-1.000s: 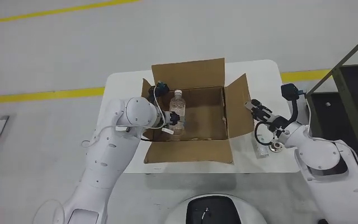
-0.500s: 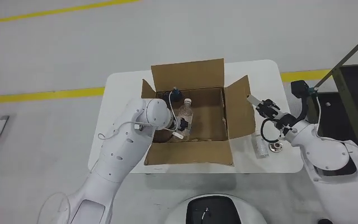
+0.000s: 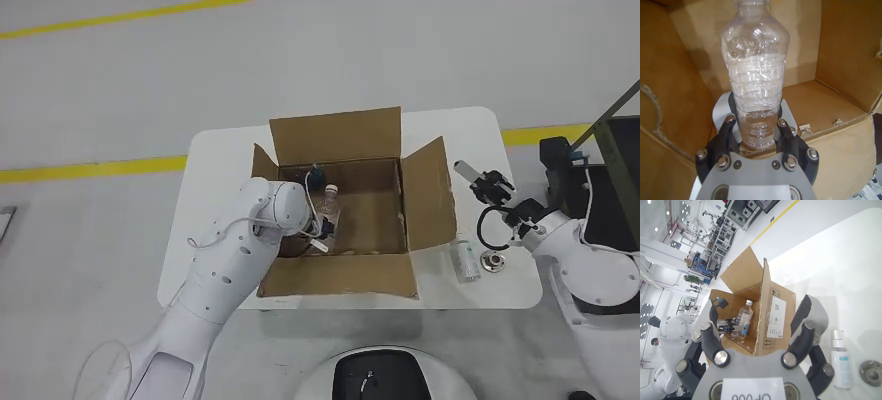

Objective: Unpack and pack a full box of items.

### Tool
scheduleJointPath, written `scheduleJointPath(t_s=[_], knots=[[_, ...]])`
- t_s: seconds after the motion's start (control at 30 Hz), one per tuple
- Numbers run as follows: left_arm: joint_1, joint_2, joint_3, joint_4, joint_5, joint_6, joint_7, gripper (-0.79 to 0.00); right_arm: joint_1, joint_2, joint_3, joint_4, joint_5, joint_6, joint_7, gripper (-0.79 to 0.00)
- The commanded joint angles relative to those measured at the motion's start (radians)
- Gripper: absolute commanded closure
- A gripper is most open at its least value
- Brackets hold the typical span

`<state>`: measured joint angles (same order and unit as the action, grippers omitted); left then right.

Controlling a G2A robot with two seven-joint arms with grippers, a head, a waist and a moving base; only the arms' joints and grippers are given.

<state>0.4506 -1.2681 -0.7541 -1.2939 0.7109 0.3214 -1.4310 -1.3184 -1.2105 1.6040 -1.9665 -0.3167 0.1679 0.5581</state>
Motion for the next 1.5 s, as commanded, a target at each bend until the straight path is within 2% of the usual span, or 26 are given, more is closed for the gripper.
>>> scheduleJointPath(t_s=[0.0,0.17,0.2,0.23,0.47,0.53,0.57,0.67,0.77,0.83,0.87,0.9,0.93,0.97,1.0,1.23,1.47], knots=[[-0.001,-0.003,0.005,0.007,0.001,-0.001,0.000,0.000,-0.001,0.001,0.001,0.000,0.003,-0.002,-0.001,-0.754],[-0.001,-0.009,0.015,0.017,0.012,-0.004,0.002,0.000,-0.005,0.003,0.005,-0.001,0.005,-0.003,-0.002,-0.767],[-0.002,-0.010,0.016,0.020,0.012,-0.004,0.003,-0.148,-0.005,0.004,0.006,-0.001,0.006,-0.003,-0.001,-0.757],[-0.001,-0.011,0.017,0.023,0.015,-0.004,0.005,-0.157,-0.006,0.005,0.006,-0.001,0.007,-0.005,-0.001,-0.763],[-0.005,-0.020,0.030,0.059,0.042,-0.001,0.015,-0.126,-0.014,0.009,0.013,-0.004,0.011,-0.008,0.002,-0.739],[-0.008,-0.023,0.031,0.067,0.040,0.002,0.016,-0.077,-0.016,0.010,0.014,-0.005,0.012,-0.008,0.003,-0.730],[-0.010,-0.025,0.031,0.071,0.040,0.001,0.018,-0.003,-0.017,0.010,0.015,-0.007,0.013,-0.008,0.003,-0.736],[-0.016,-0.030,0.035,0.086,0.047,0.001,0.023,-0.015,-0.021,0.012,0.018,-0.010,0.015,-0.008,0.004,-0.760],[-0.019,-0.036,0.042,0.103,0.048,0.000,0.027,-0.145,-0.025,0.013,0.018,-0.015,0.019,-0.008,0.001,-0.785],[-0.021,-0.040,0.047,0.116,0.050,-0.002,0.028,-0.185,-0.028,0.014,0.017,-0.018,0.017,-0.007,0.001,-0.785],[-0.023,-0.042,0.050,0.122,0.053,-0.002,0.028,-0.262,-0.029,0.014,0.017,-0.019,0.017,-0.006,0.001,-0.785],[-0.024,-0.044,0.052,0.127,0.055,-0.003,0.026,-0.385,-0.029,0.015,0.018,-0.019,0.018,-0.006,0.000,-0.785],[-0.024,-0.045,0.053,0.132,0.057,-0.002,0.026,-0.665,-0.031,0.015,0.018,-0.019,0.018,-0.005,-0.001,-0.785],[-0.024,-0.046,0.053,0.138,0.059,-0.001,0.027,-0.760,-0.032,0.016,0.019,-0.020,0.019,-0.003,-0.001,-0.785],[-0.024,-0.047,0.053,0.141,0.061,-0.001,0.026,-0.785,-0.033,0.016,0.019,-0.021,0.019,-0.003,-0.001,-0.785],[-0.032,-0.046,0.025,0.124,0.057,-0.012,0.017,-0.785,-0.041,0.019,0.020,-0.028,0.020,0.003,-0.003,-0.785],[-0.038,-0.032,-0.062,0.023,0.012,-0.019,0.020,-0.785,-0.043,0.022,0.021,-0.030,0.024,0.006,-0.001,-0.785]])
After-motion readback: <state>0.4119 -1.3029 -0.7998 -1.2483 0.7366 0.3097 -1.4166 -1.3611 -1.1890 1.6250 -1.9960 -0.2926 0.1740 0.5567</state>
